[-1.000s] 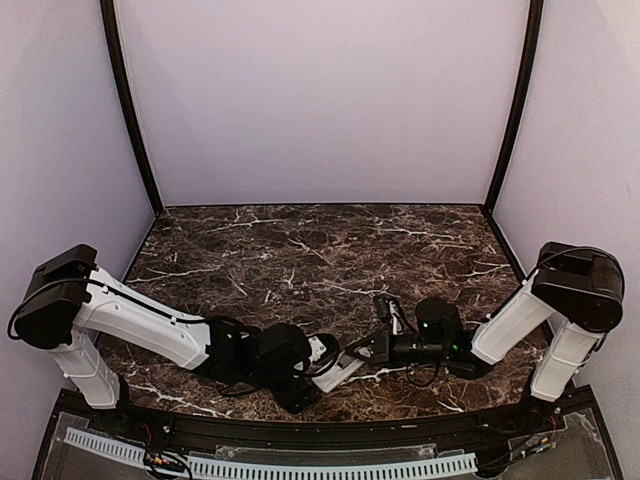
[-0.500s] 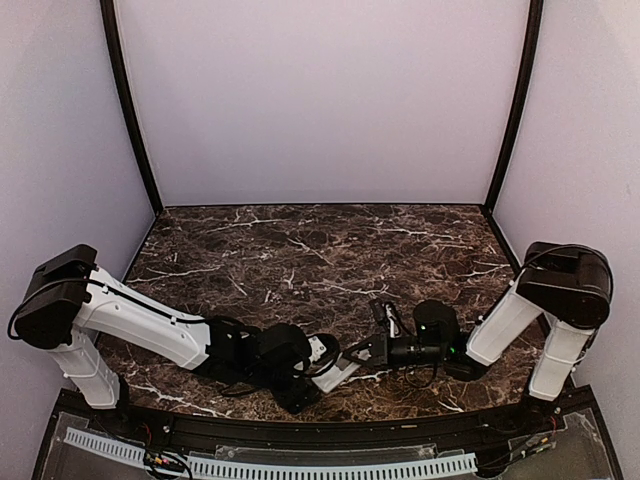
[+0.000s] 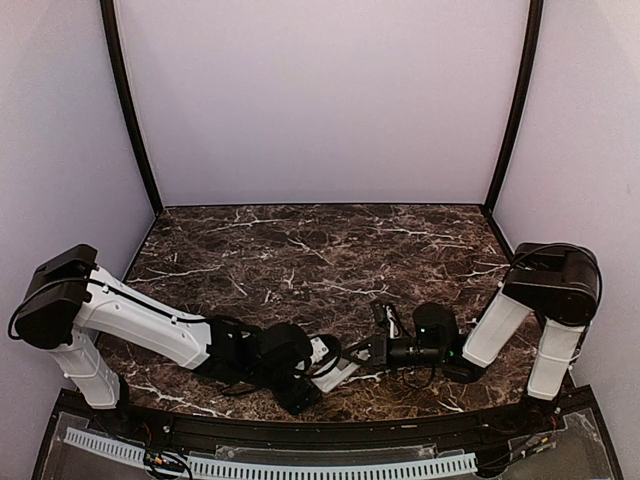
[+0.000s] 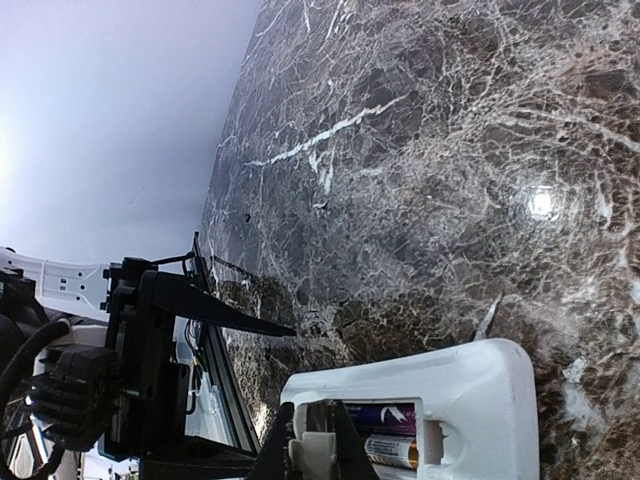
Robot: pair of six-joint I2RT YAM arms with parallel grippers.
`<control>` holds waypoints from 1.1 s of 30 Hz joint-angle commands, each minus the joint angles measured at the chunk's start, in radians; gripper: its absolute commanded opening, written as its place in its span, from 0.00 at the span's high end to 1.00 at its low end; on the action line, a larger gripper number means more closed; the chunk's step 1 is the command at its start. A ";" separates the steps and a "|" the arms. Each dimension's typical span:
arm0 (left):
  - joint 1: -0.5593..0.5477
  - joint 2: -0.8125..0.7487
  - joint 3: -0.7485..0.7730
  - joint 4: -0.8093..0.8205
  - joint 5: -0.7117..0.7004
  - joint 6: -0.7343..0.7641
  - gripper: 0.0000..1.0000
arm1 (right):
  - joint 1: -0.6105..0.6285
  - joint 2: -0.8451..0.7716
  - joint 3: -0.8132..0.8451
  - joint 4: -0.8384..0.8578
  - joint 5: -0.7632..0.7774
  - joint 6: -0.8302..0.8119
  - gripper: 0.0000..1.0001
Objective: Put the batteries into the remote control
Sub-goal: Hold the battery cover of the remote control without the battery cover, then hold the battery cover for the remote control without the battery cover.
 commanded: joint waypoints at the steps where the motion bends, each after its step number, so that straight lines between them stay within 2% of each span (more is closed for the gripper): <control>1: 0.000 -0.012 0.064 0.026 -0.011 0.084 0.18 | 0.004 0.020 -0.018 -0.002 0.005 0.008 1.00; 9: 0.052 -0.004 0.108 0.165 0.025 0.113 0.20 | 0.005 0.020 -0.014 -0.014 -0.003 0.012 1.00; 16: 0.061 0.073 0.150 0.159 0.013 0.162 0.41 | 0.006 0.005 -0.009 -0.033 -0.003 0.014 1.00; 23: 0.062 0.105 0.156 0.178 0.018 0.181 0.51 | 0.011 0.001 -0.011 -0.031 0.003 0.019 1.00; 33: 0.062 0.149 0.162 0.186 0.005 0.159 0.59 | 0.017 -0.004 -0.015 -0.029 0.011 0.020 1.00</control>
